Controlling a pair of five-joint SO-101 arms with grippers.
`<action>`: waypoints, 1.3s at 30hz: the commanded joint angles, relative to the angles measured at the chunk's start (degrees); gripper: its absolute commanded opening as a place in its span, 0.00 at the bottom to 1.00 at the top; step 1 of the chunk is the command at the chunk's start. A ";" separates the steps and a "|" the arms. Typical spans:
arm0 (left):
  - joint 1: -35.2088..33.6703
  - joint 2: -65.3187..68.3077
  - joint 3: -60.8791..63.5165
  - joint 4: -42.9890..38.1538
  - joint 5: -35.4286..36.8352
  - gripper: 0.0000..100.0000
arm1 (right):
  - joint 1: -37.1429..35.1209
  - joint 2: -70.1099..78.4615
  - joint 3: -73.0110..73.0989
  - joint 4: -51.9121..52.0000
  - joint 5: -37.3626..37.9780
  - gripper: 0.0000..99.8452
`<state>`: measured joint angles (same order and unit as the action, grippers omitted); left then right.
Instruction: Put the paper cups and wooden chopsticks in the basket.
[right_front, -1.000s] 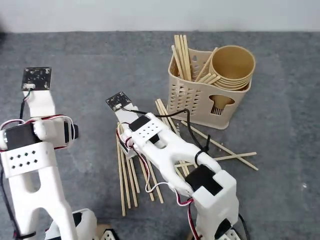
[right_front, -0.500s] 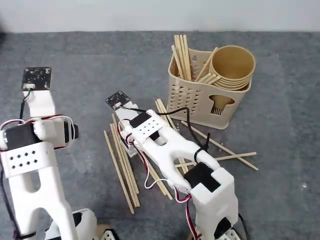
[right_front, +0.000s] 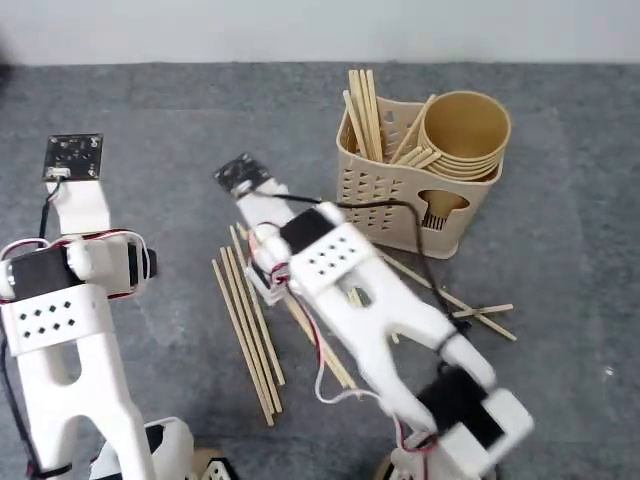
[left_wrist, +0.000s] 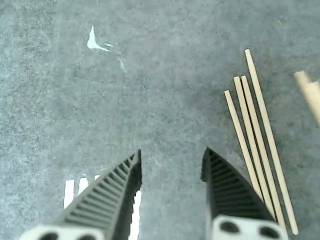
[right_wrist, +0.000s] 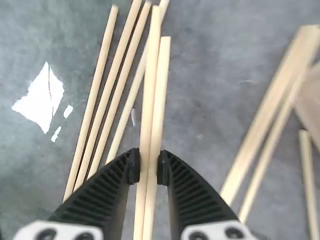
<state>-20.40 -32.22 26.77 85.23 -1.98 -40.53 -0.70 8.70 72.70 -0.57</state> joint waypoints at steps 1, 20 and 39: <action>1.67 -1.76 -0.31 -0.79 -0.53 0.19 | 2.24 -10.77 -0.70 3.74 0.53 0.01; 15.21 27.08 -13.85 2.55 2.37 0.19 | 22.81 -48.04 18.99 6.29 2.90 0.01; 19.60 56.62 -26.77 2.11 4.31 0.19 | 25.27 -64.31 33.58 1.54 5.10 0.01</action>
<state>-1.14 23.96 2.86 86.99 1.19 -16.00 -64.00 42.46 75.08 3.91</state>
